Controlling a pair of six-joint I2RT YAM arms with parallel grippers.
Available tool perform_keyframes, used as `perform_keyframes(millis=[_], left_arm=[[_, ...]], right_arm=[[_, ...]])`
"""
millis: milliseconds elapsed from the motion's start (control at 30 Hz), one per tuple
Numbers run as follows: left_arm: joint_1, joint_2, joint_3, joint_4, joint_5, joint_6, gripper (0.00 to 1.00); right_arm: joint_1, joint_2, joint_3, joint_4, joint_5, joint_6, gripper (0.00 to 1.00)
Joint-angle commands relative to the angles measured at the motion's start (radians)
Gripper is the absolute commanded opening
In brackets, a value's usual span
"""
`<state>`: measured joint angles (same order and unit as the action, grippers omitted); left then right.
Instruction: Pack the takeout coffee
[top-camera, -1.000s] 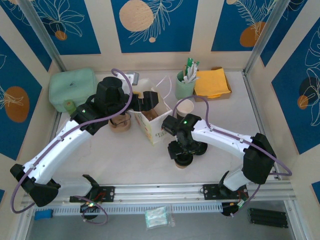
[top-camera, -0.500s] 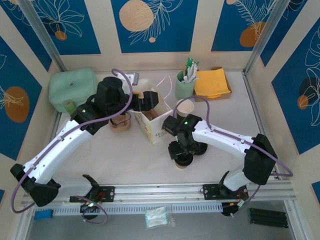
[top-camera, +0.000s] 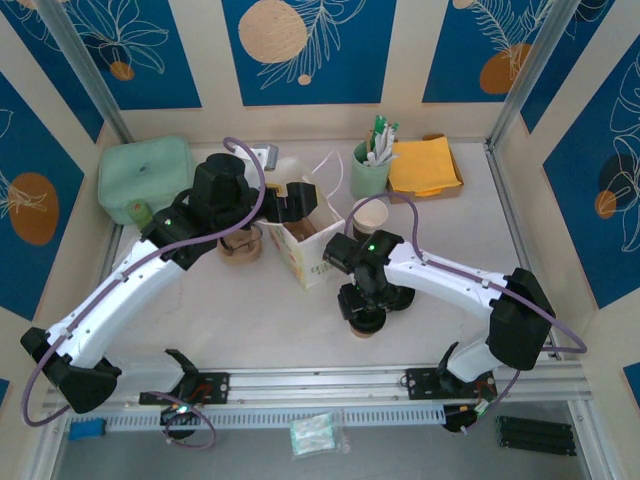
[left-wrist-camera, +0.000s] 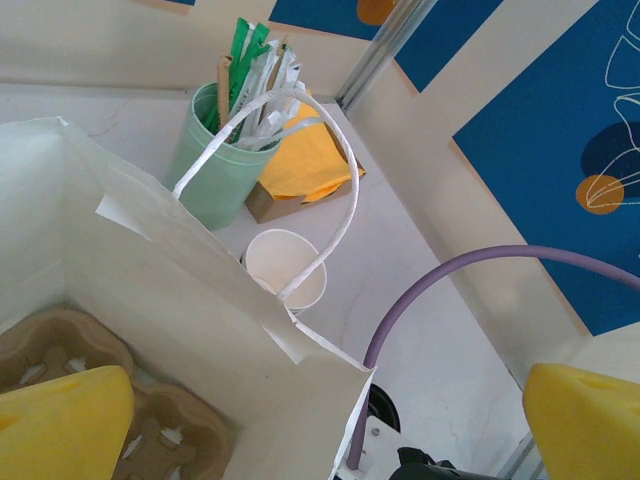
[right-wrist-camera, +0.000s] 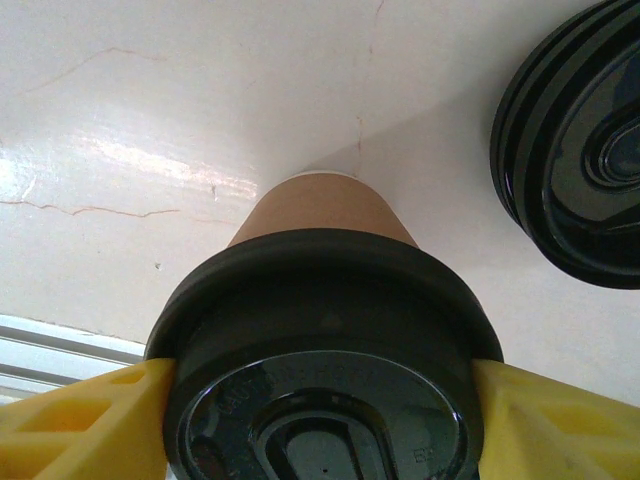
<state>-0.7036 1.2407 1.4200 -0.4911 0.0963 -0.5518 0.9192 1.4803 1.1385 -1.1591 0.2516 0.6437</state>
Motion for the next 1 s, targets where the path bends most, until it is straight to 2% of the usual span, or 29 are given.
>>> perform_keyframes(millis=[0,700,967], left_arm=[[-0.007,-0.003,0.008,-0.004,-0.016,-0.011,0.99],[-0.007,-0.028,0.023,-0.058,-0.157,0.029,0.99],[-0.006,-0.041,0.039,-0.094,-0.238,0.079,0.99]], right_arm=[[0.015,0.014,-0.013,-0.052,-0.009,-0.002,0.68],[0.013,-0.073,0.157,-0.148,-0.005,-0.009,0.66],[-0.036,-0.142,0.290,-0.217,-0.004,-0.031,0.66]])
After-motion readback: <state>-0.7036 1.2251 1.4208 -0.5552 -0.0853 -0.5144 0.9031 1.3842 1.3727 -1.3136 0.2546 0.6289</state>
